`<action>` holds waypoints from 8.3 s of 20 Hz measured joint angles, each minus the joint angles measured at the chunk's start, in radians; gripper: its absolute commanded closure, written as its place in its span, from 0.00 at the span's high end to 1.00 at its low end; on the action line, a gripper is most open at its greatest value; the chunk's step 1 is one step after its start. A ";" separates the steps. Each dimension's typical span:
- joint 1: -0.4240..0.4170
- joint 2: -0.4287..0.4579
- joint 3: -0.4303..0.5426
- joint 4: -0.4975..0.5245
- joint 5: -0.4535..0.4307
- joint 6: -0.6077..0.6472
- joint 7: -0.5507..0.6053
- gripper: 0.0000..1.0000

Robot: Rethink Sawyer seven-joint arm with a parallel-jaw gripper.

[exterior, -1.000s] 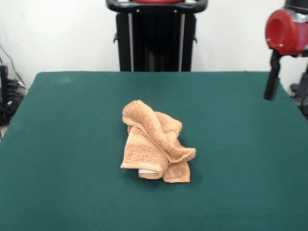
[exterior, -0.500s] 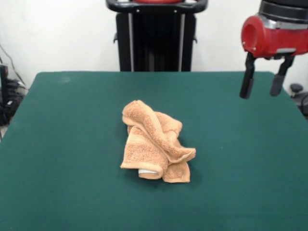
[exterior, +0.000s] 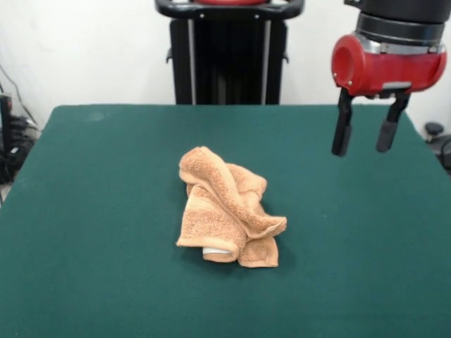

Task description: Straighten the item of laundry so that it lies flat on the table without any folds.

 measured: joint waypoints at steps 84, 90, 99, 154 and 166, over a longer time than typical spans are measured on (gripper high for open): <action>-0.238 0.124 0.168 -0.167 -0.228 0.000 0.000 1.00; -0.265 0.108 0.169 -0.167 -0.256 0.012 0.000 1.00; -0.305 0.117 0.184 -0.167 -0.302 0.012 -0.001 1.00; -0.453 0.116 0.291 0.026 -0.429 0.012 -0.001 1.00; -0.446 0.110 0.294 0.052 -0.431 0.012 -0.001 1.00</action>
